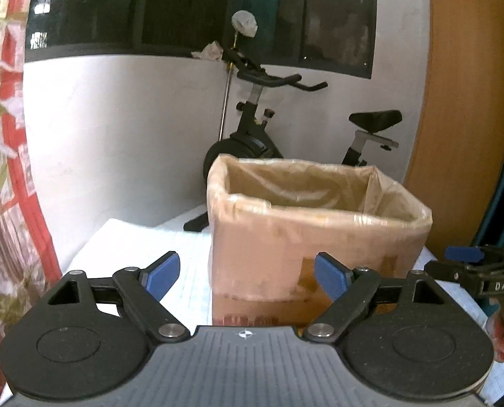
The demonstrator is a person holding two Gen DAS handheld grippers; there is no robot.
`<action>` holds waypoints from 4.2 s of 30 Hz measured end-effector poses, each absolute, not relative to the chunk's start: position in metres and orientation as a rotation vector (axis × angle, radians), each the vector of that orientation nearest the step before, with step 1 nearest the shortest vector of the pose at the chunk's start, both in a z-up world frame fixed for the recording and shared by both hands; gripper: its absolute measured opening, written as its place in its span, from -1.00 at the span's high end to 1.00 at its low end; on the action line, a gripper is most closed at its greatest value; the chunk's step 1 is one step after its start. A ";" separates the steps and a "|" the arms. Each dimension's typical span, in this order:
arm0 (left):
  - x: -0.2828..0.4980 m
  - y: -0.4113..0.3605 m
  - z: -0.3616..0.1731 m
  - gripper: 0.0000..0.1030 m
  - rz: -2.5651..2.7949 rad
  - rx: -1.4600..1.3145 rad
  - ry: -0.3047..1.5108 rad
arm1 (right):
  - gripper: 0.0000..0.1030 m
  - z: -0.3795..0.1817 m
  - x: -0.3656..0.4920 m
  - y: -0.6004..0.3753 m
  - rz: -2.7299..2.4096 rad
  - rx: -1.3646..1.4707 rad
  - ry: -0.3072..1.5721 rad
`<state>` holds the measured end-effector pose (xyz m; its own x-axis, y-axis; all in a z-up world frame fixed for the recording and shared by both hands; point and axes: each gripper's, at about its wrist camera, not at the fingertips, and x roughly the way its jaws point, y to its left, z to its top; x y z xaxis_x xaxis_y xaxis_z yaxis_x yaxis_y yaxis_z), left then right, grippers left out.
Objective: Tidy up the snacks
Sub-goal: 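Move both tools out of the box back to the snack pile, then grasp the yellow chip bag with left tool while right tool grasps panda pastry packet, then carry both packets over the lined box and open both tools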
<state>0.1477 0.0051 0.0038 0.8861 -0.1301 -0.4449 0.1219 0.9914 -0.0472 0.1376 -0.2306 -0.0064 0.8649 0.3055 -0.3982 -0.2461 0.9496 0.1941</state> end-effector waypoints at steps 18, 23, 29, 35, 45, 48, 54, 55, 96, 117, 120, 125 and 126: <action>0.106 0.010 -0.090 -0.71 -0.174 -0.083 0.705 | -0.90 -0.071 0.092 -0.200 0.274 0.023 0.495; 0.102 0.020 -0.096 -0.71 -0.166 -0.083 0.729 | -0.90 -0.085 0.082 -0.185 0.314 -0.014 0.519; 0.097 0.027 -0.095 -0.72 -0.259 -0.085 0.776 | -0.89 -0.084 0.081 -0.174 0.348 -0.021 0.528; 0.075 0.026 -0.105 -0.77 -0.361 -0.020 0.835 | -0.89 -0.088 0.076 -0.167 0.382 -0.008 0.547; 0.064 0.009 -0.130 -0.79 -0.350 0.075 0.935 | -0.89 -0.095 0.073 -0.164 0.393 -0.007 0.568; 0.072 0.007 -0.141 -0.79 -0.317 0.094 0.965 | -0.89 -0.097 0.073 -0.165 0.387 -0.006 0.575; 0.098 0.024 -0.151 -0.62 -0.256 -0.047 0.972 | -0.89 -0.100 0.074 -0.169 0.376 -0.006 0.584; 0.101 0.025 -0.151 -0.60 -0.238 -0.043 0.958 | -0.89 -0.100 0.074 -0.170 0.374 -0.007 0.586; 0.117 0.044 -0.106 -0.44 -0.155 -0.150 0.711 | -0.96 -0.112 0.159 -0.182 0.243 0.009 0.650; 0.135 0.048 -0.105 -0.44 -0.168 -0.156 0.703 | -0.60 -0.113 0.125 -0.168 0.306 -0.035 0.659; 0.134 0.046 -0.105 -0.44 -0.176 -0.153 0.702 | -0.59 -0.108 0.120 -0.170 0.310 -0.026 0.646; 0.131 0.043 -0.105 -0.44 -0.182 -0.142 0.705 | -0.58 -0.101 0.113 -0.174 0.310 -0.015 0.619; 0.131 0.044 -0.104 -0.44 -0.184 -0.142 0.703 | -0.58 -0.101 0.112 -0.175 0.308 -0.016 0.617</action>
<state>0.1307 0.0437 -0.1040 0.7481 -0.2152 -0.6278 0.1199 0.9742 -0.1910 0.1122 -0.1745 -0.1005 0.7717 0.2797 -0.5711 -0.2889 0.9543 0.0770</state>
